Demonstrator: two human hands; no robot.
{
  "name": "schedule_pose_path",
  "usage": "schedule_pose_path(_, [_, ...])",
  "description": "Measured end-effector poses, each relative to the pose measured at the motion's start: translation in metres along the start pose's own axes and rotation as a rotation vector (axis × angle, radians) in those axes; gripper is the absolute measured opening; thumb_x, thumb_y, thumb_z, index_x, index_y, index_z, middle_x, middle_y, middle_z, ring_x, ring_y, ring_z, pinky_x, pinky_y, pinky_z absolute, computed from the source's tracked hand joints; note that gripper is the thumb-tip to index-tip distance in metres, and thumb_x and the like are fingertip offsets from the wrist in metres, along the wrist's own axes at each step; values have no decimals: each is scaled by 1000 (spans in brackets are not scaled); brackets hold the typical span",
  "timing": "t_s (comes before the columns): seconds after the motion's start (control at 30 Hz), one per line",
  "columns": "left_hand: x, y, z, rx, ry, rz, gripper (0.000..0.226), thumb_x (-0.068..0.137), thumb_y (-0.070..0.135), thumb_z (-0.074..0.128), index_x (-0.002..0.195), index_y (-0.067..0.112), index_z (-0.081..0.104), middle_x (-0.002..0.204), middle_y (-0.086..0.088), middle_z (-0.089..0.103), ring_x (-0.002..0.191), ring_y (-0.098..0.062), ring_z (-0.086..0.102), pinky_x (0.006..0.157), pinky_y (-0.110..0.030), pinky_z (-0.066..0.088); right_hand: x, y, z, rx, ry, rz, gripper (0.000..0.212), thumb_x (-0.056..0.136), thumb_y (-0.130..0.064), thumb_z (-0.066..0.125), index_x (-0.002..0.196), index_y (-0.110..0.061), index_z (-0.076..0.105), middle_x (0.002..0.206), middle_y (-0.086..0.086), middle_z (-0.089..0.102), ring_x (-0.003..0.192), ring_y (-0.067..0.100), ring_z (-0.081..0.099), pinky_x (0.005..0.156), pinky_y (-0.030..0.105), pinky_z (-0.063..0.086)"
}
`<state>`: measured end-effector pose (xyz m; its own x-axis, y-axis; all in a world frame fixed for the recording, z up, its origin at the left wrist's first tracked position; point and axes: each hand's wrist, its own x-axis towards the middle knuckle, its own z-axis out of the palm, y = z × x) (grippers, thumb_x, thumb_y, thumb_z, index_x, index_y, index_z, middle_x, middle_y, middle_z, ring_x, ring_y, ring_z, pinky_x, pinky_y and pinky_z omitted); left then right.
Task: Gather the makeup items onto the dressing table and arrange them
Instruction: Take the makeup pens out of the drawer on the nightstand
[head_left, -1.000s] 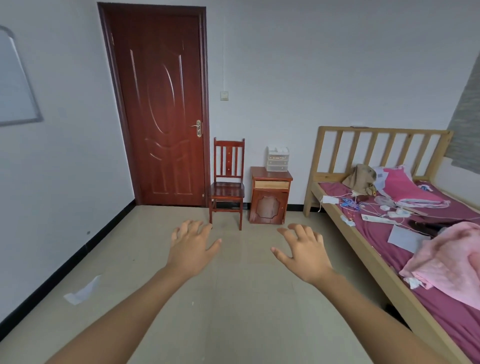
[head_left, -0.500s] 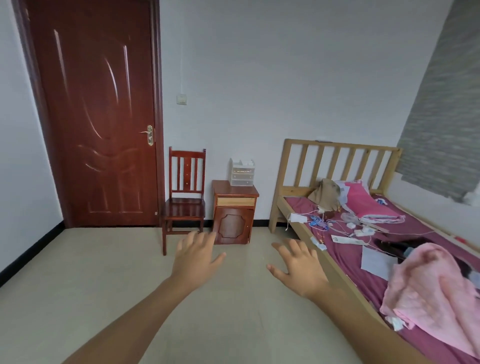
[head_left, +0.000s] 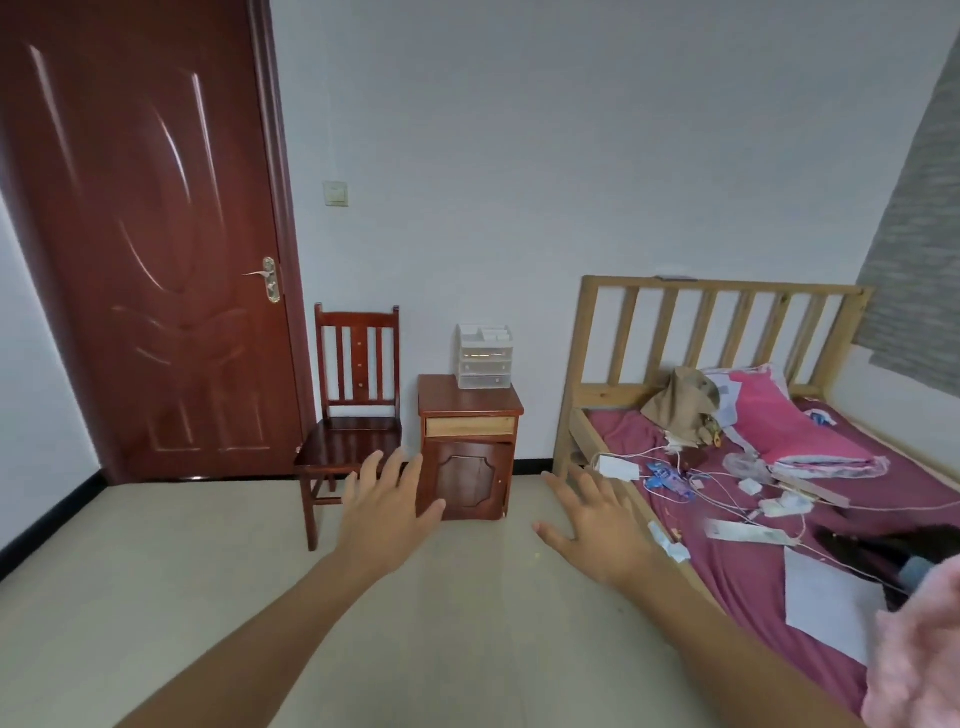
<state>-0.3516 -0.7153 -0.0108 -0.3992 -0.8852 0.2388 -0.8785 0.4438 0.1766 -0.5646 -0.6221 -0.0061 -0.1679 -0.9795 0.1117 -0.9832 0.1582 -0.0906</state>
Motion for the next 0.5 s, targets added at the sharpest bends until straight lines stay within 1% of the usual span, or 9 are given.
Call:
schedule_pose_path(0.03, [14, -4, 4, 8, -1, -21, 62, 92, 52, 31, 145, 23, 16, 156, 1, 12, 144, -23, 3, 117, -44, 9, 19, 1, 2, 6, 3, -20, 65, 88, -61, 26, 145, -31, 13, 156, 4, 10, 145, 24, 4, 116, 45, 9])
schedule_pose_path(0.13, [49, -20, 23, -5, -21, -84, 62, 92, 51, 33, 144, 22, 19, 155, 0, 15, 144, -23, 5, 116, -44, 10, 70, -2, 20, 26, 16, -67, 71, 83, -65, 21, 144, -29, 19, 154, 3, 17, 144, 23, 9, 116, 45, 11])
schedule_pose_path(0.2, [76, -35, 36, -20, -27, -114, 61, 92, 50, 33, 144, 22, 19, 155, 1, 16, 144, -22, 5, 116, -44, 10, 102, -6, 32, 35, 10, -100, 83, 72, -71, 8, 143, -30, 20, 154, 2, 18, 144, 23, 9, 116, 44, 11])
schedule_pose_path(0.27, [108, -51, 49, -28, -16, -132, 61, 92, 49, 34, 144, 22, 20, 155, 1, 17, 143, -22, 5, 117, -44, 11, 138, -9, 41, 11, 15, -131, 95, 60, -71, -4, 143, -31, 20, 152, 1, 21, 143, 22, 10, 116, 45, 11])
schedule_pose_path(0.4, [182, -88, 62, -12, 32, -146, 61, 92, 49, 33, 143, 20, 22, 154, -2, 20, 143, -24, 7, 116, -46, 12, 227, -9, 50, -40, 67, -151, 98, 59, -71, -7, 142, -30, 23, 152, 1, 22, 143, 23, 13, 115, 49, 14])
schedule_pose_path(0.47, [225, -111, 61, 4, 59, -158, 59, 92, 49, 33, 142, 19, 24, 153, -3, 22, 143, -25, 9, 115, -48, 13, 271, -8, 47, -47, 92, -139, 102, 57, -78, -8, 142, -30, 24, 153, 2, 22, 143, 23, 14, 116, 49, 15])
schedule_pose_path(0.5, [245, -120, 59, 6, 77, -162, 59, 92, 49, 34, 141, 18, 26, 152, -4, 24, 142, -26, 11, 114, -49, 14, 291, -7, 44, -56, 99, -132, 101, 60, -80, -8, 142, -31, 23, 153, 1, 22, 143, 22, 13, 116, 48, 14])
